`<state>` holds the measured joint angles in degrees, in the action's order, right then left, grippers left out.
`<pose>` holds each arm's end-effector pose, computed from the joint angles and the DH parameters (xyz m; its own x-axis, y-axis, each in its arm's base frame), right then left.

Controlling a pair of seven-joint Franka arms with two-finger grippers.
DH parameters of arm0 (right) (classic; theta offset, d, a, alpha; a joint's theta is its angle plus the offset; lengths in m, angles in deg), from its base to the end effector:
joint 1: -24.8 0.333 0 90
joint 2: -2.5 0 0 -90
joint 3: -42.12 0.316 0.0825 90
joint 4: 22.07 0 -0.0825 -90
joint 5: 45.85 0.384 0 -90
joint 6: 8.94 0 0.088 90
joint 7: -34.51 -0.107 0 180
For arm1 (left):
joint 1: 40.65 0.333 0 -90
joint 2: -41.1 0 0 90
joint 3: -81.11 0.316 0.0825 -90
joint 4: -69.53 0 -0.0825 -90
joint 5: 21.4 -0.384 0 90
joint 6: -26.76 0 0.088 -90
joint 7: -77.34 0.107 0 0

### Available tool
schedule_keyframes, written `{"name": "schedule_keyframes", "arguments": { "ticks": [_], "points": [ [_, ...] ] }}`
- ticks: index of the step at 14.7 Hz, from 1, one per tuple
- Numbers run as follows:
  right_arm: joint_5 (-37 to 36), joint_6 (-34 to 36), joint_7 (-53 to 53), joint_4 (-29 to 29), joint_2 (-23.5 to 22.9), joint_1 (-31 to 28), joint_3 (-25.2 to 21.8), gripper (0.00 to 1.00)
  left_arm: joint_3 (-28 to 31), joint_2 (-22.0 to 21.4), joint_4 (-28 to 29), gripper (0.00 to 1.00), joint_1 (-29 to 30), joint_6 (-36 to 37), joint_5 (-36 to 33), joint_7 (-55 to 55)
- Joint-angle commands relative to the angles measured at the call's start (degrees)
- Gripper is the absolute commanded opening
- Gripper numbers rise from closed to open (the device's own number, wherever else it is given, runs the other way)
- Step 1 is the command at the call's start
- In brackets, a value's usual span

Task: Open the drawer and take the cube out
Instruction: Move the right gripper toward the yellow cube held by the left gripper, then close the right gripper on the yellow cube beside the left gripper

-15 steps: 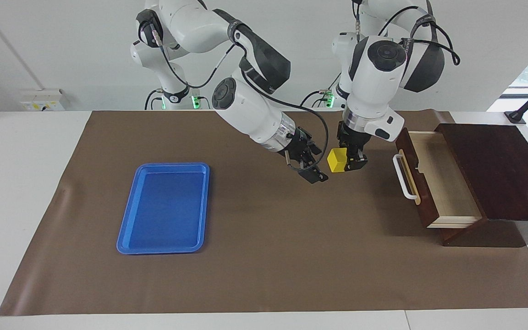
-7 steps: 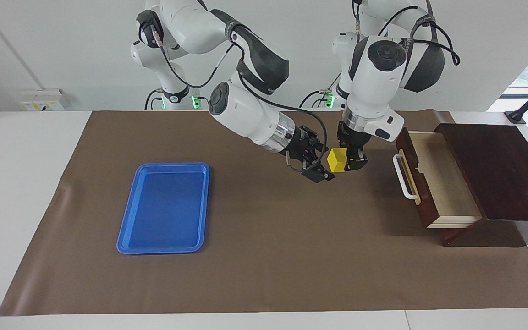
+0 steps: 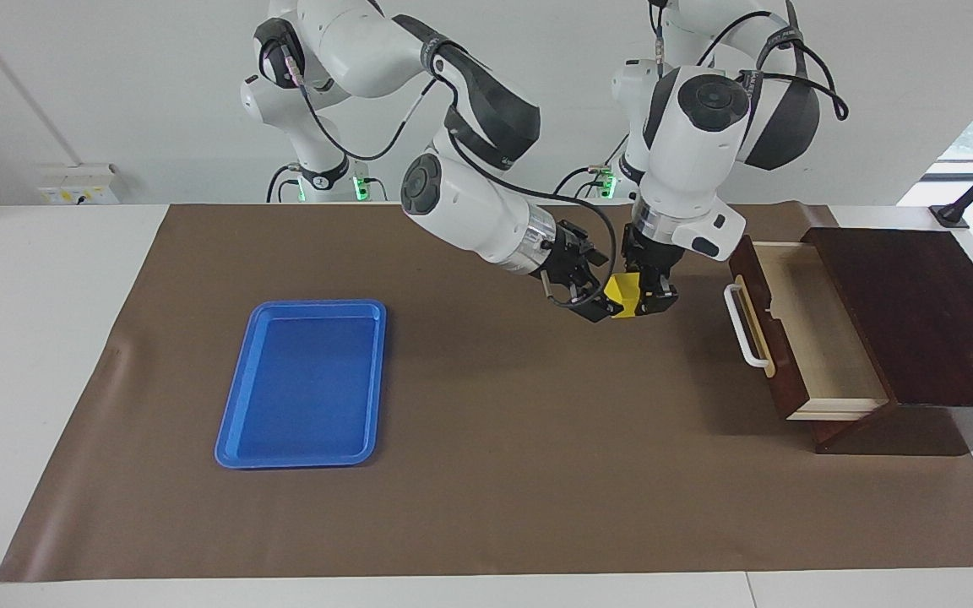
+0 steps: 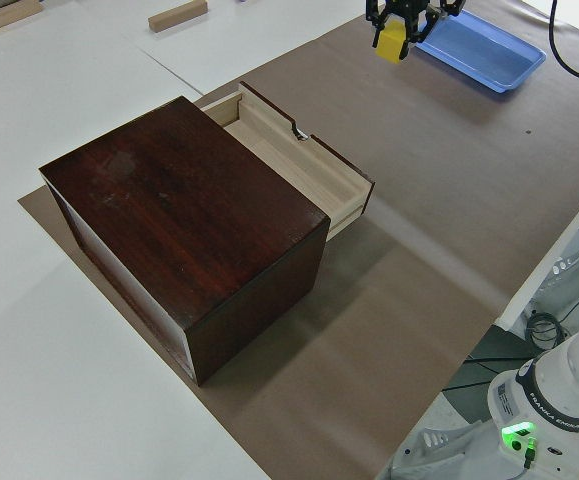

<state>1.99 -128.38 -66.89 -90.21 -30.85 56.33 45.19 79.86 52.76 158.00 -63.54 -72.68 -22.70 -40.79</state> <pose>0.6074 0.4500 0.4989 0.0462 -0.6496 -0.7588 -0.9965 -0.0832 0.0106 0.5706 -0.2522 0.5315 -0.0661 0.9976 0.0215 0.9978 0.0662 -0.0021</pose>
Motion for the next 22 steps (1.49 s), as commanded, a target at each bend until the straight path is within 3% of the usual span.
{"name": "schedule_keyframes", "arguments": {
  "ticks": [1, 13, 17, 18, 19, 21, 22],
  "points": [
    [1.38, -0.27, 0.94, -0.94, 0.31, 0.55, -0.09, 0.97, 0.11, -0.58, 0.83, 0.13, 0.38, -1.10, 0.86, -0.43],
    [0.67, -2.73, 1.03, -1.12, -1.54, 1.61, -0.18, 0.96, 0.19, -0.58, 0.91, 0.14, 0.47, -1.19, 0.86, -0.34],
    [0.76, -3.00, 0.94, -1.12, -1.54, 1.60, -0.18, 0.91, 0.11, -0.58, 0.83, 0.14, 0.47, -1.19, 0.86, -0.43],
    [1.02, -3.00, 0.94, -1.12, -1.54, 1.60, -0.18, 0.80, 0.11, -0.58, 0.83, 0.14, 0.47, -1.19, 0.86, -0.43],
    [1.03, -3.08, 0.94, -1.12, -1.54, 1.60, -0.18, 0.62, 0.11, -0.58, 0.83, 0.14, 0.56, -1.19, 0.86, -0.43],
    [1.29, -4.48, 1.11, -1.12, -1.54, 1.69, -0.18, 0.11, 0.19, -0.58, 0.91, 0.14, 0.56, -1.10, 0.86, -0.43],
    [1.29, -5.62, 1.20, -1.12, -1.54, 1.95, -0.18, 0.00, 0.19, -0.58, 0.91, 0.14, 0.56, -1.19, 0.86, -0.34]
  ]
}}
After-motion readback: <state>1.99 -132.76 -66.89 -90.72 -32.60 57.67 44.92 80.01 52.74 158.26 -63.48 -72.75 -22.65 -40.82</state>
